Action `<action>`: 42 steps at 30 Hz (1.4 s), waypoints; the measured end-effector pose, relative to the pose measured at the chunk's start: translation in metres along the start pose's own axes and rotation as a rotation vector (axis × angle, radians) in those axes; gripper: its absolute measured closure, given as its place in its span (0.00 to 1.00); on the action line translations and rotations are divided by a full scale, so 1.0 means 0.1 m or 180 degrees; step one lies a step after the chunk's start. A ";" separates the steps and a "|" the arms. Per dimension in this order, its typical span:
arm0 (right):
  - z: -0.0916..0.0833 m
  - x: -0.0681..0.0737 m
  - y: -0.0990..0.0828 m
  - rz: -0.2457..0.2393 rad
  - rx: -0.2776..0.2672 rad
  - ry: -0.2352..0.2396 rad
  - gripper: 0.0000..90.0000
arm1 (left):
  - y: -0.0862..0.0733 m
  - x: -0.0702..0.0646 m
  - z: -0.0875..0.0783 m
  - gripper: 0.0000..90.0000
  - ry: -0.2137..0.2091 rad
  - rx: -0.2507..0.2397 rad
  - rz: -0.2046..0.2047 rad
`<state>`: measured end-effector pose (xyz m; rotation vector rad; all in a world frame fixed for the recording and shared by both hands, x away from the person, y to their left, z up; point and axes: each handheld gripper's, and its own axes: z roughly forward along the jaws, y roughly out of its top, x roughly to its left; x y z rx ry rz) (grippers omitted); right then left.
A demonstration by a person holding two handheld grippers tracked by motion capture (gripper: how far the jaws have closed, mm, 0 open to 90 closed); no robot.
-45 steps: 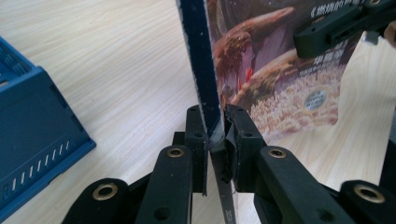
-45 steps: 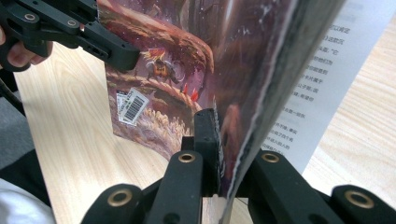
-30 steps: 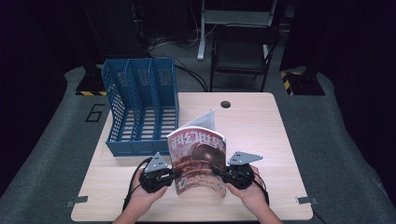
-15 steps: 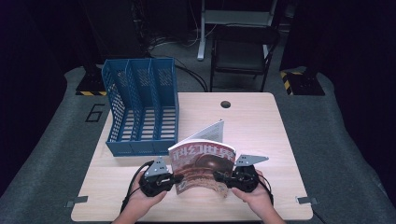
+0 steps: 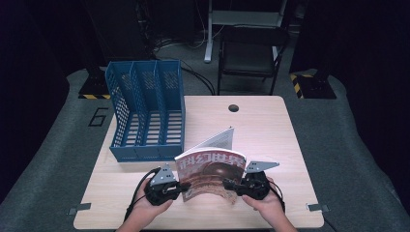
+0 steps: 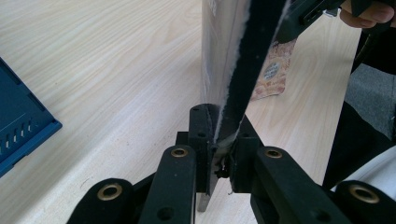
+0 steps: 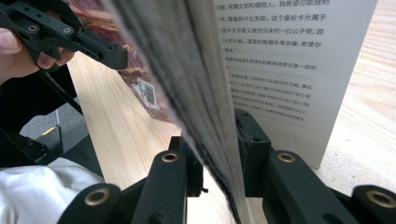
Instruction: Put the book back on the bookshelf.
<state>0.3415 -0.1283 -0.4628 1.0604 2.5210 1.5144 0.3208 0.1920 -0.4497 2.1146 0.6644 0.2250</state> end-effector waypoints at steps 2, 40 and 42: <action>0.00 0.00 0.00 -0.0004 -0.0004 -0.0006 0.84 | 0.00 0.01 0.00 0.91 -0.0021 -0.0004 -0.0013; -0.02 0.08 -0.05 -0.0090 -0.0101 -0.0163 0.63 | 0.41 -0.03 -0.17 0.63 -0.0185 -0.0165 -0.0023; -0.02 0.08 -0.05 -0.0100 -0.0098 -0.0172 0.63 | 0.46 -0.02 -0.19 0.63 -0.0184 -0.0170 -0.0033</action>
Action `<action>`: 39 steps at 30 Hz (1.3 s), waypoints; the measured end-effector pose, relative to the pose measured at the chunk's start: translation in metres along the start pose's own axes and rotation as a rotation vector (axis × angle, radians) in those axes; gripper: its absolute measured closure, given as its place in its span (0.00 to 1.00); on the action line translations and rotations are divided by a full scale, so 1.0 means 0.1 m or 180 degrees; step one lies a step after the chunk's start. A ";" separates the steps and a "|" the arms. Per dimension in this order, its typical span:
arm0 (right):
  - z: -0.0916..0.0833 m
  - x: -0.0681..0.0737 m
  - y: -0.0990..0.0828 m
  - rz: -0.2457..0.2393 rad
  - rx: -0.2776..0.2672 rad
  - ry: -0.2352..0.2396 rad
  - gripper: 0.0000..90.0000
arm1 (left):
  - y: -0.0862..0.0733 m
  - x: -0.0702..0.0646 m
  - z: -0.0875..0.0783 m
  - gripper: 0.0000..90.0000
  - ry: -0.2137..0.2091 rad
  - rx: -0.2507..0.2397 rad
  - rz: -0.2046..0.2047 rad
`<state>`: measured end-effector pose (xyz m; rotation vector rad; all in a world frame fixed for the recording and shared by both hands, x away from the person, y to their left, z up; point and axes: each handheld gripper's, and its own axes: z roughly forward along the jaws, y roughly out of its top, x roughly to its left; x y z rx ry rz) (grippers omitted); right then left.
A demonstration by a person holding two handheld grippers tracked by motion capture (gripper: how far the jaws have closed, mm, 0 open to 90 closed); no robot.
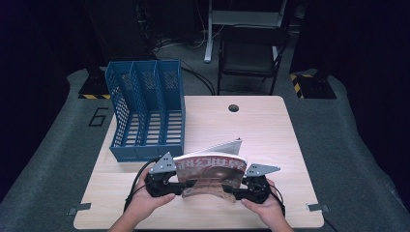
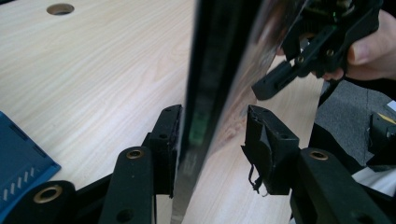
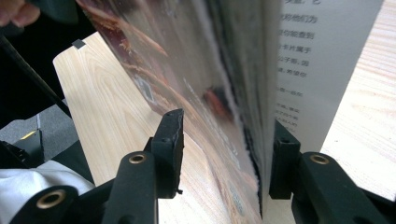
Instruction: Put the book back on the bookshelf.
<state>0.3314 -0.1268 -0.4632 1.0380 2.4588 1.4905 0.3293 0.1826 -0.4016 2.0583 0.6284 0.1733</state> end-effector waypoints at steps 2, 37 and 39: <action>0.00 0.01 0.00 -0.0037 0.0024 -0.0009 0.63 | 0.05 0.01 -0.02 0.63 0.0002 -0.0001 0.0043; -0.05 -0.03 0.06 0.0027 -0.0105 -0.0015 0.63 | 0.84 -0.05 -0.08 0.70 -0.0125 0.0270 0.0371; -0.05 -0.03 0.06 0.0050 -0.0110 -0.0021 0.63 | 0.85 -0.06 -0.08 0.73 -0.0080 0.0274 0.0417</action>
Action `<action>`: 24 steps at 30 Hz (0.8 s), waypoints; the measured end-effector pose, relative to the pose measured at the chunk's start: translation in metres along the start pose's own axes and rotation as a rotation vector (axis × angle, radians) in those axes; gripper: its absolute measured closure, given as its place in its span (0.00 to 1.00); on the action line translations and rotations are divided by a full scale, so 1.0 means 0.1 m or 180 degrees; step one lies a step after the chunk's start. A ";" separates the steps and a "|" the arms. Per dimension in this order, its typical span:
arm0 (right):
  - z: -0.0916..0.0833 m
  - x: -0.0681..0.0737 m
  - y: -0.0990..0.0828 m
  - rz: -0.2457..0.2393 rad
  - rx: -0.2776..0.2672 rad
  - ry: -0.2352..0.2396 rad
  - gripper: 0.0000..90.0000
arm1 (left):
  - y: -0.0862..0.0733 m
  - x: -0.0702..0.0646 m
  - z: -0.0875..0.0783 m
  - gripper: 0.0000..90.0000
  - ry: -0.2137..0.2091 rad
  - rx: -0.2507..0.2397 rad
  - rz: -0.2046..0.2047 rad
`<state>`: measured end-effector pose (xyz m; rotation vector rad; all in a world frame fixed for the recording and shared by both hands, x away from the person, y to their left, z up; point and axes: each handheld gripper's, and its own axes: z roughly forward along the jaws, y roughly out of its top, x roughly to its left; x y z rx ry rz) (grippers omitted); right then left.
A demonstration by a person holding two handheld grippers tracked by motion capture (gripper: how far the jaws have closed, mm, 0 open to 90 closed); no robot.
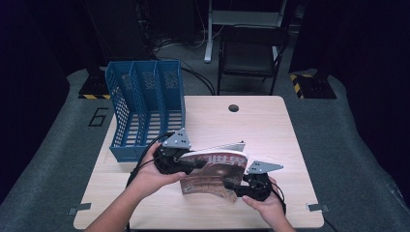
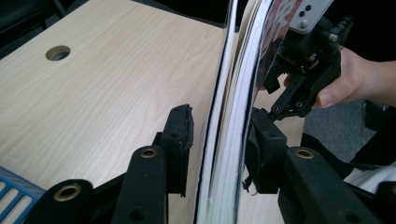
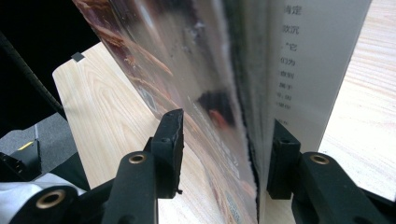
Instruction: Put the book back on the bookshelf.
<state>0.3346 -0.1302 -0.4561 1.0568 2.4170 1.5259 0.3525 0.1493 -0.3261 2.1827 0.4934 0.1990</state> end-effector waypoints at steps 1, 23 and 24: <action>0.01 0.00 0.00 -0.0005 -0.0005 -0.0003 0.63 | 0.01 0.00 0.00 0.76 -0.0021 0.0018 0.0022; 0.03 -0.06 0.02 0.0039 -0.0034 -0.0023 0.64 | 0.09 0.00 0.04 0.93 -0.0119 0.0264 0.0228; 0.03 -0.06 0.02 0.0039 -0.0034 -0.0025 0.64 | 0.10 0.00 0.05 0.93 -0.0107 0.0258 0.0248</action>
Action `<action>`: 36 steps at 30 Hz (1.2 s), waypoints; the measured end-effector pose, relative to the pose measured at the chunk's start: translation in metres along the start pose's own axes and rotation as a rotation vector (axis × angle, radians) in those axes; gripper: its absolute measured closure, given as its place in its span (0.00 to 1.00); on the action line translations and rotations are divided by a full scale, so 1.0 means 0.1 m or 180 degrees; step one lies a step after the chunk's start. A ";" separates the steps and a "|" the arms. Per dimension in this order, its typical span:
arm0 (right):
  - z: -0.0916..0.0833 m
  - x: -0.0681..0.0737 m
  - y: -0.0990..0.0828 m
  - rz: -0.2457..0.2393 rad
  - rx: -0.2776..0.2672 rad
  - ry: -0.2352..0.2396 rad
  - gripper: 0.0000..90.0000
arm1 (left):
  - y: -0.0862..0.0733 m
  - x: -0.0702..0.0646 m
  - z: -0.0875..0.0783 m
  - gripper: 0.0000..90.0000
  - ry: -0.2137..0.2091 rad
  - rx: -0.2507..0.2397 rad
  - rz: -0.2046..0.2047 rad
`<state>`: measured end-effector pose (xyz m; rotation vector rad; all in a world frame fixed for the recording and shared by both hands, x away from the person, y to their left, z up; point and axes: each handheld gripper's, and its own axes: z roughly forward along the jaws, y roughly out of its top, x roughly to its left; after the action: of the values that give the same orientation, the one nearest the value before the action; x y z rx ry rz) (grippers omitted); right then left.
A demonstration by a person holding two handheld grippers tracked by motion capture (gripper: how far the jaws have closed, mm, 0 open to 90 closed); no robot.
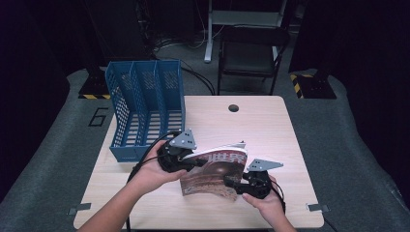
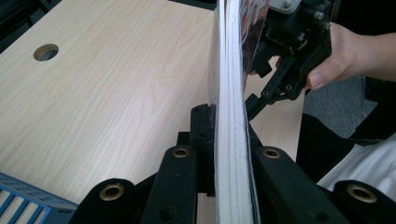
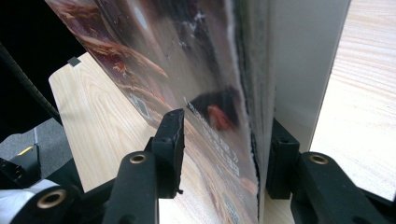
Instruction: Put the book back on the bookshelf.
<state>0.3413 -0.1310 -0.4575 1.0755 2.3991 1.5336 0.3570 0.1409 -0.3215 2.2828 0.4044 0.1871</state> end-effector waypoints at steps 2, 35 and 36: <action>0.00 0.00 0.00 -0.0002 0.0000 0.0001 0.64 | 0.00 0.00 0.00 0.93 -0.0009 0.0009 0.0010; 0.02 0.03 0.00 0.0018 0.0056 0.0064 0.64 | 0.15 0.03 0.06 0.87 -0.0033 0.0434 0.0184; 0.02 0.03 0.00 0.0030 0.0070 0.0068 0.64 | 0.15 0.03 0.06 0.87 -0.0015 0.0442 0.0201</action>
<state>0.3401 -0.1277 -0.4581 1.0818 2.4338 1.5330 0.3647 0.1277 -0.3142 2.4341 0.3527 0.1909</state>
